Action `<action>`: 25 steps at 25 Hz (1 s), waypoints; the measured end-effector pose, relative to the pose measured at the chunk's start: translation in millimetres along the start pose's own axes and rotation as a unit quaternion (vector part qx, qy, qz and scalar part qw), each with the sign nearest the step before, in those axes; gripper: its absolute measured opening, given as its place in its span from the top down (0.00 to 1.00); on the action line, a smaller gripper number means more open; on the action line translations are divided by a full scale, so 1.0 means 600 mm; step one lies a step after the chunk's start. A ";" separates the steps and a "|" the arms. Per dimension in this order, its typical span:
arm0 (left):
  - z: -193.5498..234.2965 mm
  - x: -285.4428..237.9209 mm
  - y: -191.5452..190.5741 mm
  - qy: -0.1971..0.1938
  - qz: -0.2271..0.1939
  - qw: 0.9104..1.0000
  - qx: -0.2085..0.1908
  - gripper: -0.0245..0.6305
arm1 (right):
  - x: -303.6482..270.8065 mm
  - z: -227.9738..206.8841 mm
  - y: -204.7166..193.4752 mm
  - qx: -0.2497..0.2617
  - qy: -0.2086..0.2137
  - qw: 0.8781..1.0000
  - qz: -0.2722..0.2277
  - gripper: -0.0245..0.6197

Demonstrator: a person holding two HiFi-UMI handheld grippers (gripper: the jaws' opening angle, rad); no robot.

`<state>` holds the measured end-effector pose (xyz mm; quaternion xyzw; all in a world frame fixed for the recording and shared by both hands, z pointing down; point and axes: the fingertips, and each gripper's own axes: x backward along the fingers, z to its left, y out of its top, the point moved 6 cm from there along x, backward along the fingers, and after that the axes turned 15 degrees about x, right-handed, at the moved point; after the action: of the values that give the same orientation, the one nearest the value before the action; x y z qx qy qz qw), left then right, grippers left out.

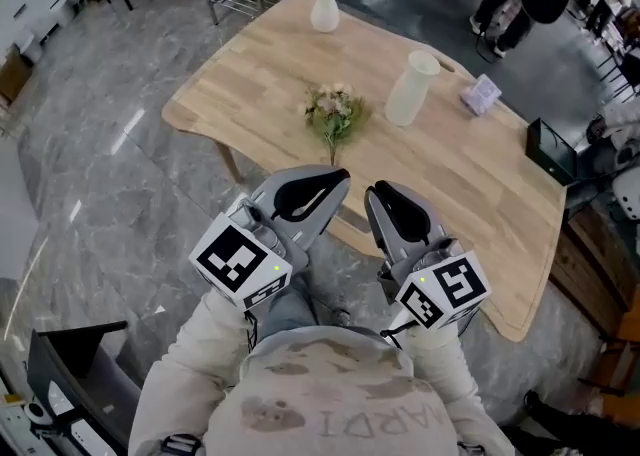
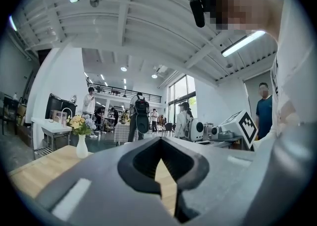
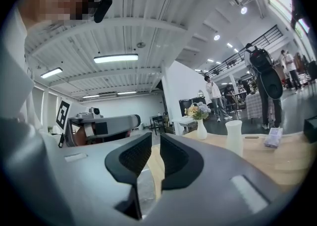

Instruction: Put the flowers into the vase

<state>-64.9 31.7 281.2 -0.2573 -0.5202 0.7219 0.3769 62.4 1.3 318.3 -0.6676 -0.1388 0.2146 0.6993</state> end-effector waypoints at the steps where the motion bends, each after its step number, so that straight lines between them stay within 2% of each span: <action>1: 0.021 -0.007 0.005 -0.004 0.003 1.000 0.002 0.96 | -0.019 -0.010 -0.005 -0.003 -0.006 1.000 0.008 0.84; 7: 0.141 -0.040 0.031 -0.027 0.020 0.999 0.016 0.96 | -0.136 -0.058 -0.061 -0.027 -0.034 0.995 0.091 0.80; 12: 0.220 -0.064 0.038 -0.052 0.043 0.998 0.016 0.96 | -0.223 -0.088 -0.140 -0.049 -0.049 0.983 0.170 0.76; 18: 0.282 -0.077 0.048 -0.087 0.052 0.995 -0.004 0.96 | -0.294 -0.101 -0.239 -0.061 -0.061 0.959 0.271 0.72; 25: 0.318 -0.091 0.042 -0.094 0.052 0.994 0.009 0.96 | -0.346 -0.127 -0.351 -0.092 -0.055 0.923 0.370 0.71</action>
<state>-185.9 -123.4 318.3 -0.2117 -0.5327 0.7664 0.2901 -57.5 -169.4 541.1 -0.7201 0.0609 0.4803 0.4970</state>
